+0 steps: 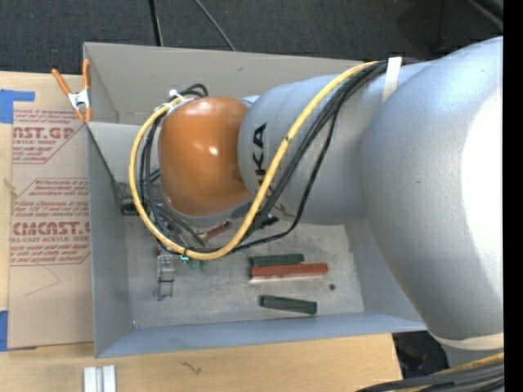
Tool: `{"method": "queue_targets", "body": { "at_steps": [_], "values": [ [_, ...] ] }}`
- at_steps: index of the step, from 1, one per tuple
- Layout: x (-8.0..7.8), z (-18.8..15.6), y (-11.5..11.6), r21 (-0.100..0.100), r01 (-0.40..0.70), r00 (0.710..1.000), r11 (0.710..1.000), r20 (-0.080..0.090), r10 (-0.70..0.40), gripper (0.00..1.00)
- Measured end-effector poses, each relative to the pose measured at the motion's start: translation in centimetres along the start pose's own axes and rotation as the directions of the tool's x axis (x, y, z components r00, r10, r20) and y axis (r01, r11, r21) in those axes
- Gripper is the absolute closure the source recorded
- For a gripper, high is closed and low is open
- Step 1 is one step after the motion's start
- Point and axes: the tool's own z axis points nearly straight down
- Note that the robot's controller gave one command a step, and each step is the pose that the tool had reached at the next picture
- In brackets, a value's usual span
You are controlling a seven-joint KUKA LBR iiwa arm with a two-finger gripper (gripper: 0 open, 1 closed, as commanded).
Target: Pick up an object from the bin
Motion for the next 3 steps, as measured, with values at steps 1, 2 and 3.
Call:
{"method": "queue_targets", "body": {
  "at_steps": [1, 2, 3],
  "values": [
    [-4.7, 9.9, -8.8, 0.004, 0.160, 0.987, 0.987, 0.003, -0.160, 0.00],
    [-6.0, 6.4, -10.0, -0.001, 0.115, 0.993, 0.993, 0.011, -0.115, 0.00],
    [-7.4, 6.5, -6.4, -0.003, 0.070, 0.997, 0.998, 0.010, -0.070, 0.00]
  ]
}}
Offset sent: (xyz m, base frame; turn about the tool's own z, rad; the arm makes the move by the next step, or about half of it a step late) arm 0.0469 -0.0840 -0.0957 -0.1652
